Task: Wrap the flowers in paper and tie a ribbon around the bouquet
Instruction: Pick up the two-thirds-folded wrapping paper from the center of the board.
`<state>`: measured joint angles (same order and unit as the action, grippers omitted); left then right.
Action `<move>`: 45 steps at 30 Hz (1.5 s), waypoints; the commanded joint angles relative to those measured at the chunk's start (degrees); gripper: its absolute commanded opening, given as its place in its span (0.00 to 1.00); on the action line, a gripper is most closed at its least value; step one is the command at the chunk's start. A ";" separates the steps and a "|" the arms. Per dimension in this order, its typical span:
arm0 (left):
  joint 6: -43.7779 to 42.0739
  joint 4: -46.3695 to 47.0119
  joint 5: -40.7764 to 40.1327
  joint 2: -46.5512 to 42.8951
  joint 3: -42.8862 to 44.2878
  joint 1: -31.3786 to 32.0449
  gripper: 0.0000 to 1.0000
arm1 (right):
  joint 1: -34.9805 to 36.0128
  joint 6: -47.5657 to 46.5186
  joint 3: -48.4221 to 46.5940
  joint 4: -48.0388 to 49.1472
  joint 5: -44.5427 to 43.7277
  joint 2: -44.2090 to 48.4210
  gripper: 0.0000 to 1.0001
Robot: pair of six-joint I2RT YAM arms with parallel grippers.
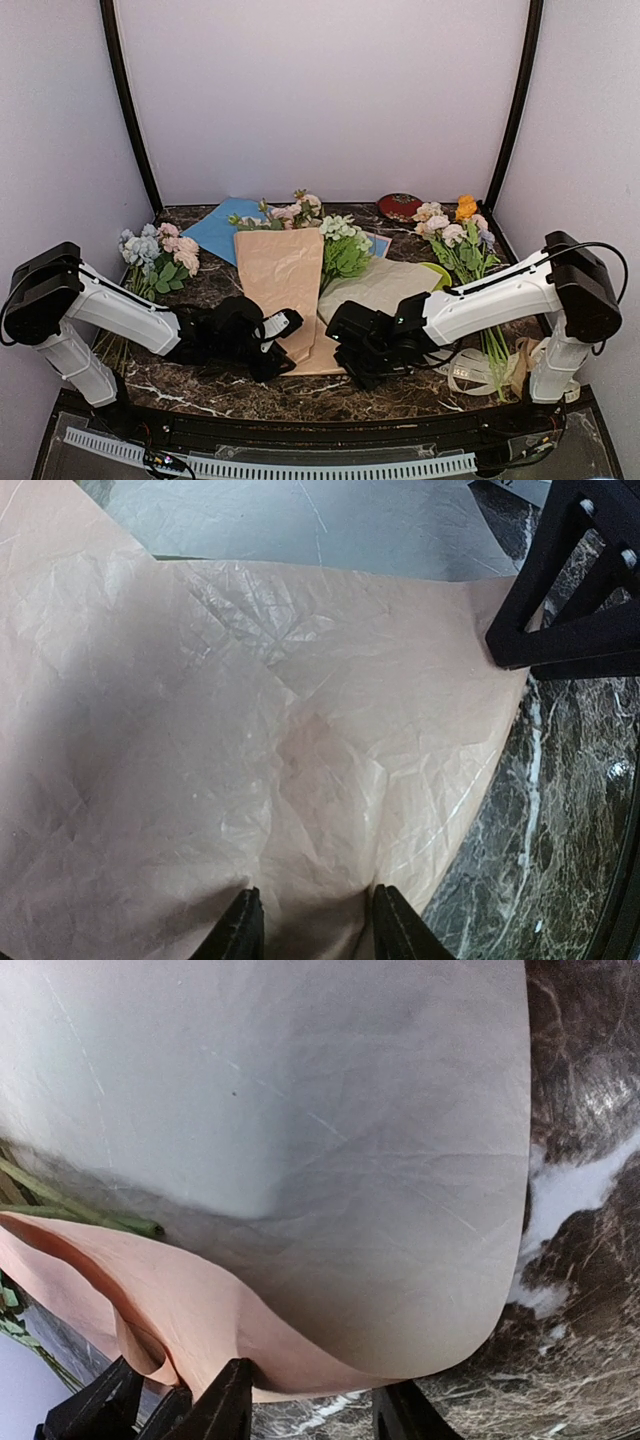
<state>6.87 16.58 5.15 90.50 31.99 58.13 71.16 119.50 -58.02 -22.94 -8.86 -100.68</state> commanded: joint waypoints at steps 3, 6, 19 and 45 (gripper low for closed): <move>-0.36 -7.06 0.30 -0.29 -0.08 0.32 0.38 | 0.11 4.81 -0.35 -1.45 -1.56 -2.95 0.26; -0.39 -6.88 0.31 -0.44 0.42 0.32 0.39 | 0.12 2.79 -1.60 -3.45 -3.57 -2.71 0.06; -0.49 -6.16 4.07 4.02 0.84 0.32 0.40 | 1.53 -17.84 -20.40 -22.20 -15.38 -7.07 0.00; 5.73 9.65 17.68 1.92 -6.24 -2.43 0.43 | 9.38 -87.49 -20.52 -2.82 -22.37 -7.23 0.00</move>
<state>10.50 27.97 17.04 92.64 28.34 56.97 79.72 48.27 -79.50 -33.04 -30.89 -109.36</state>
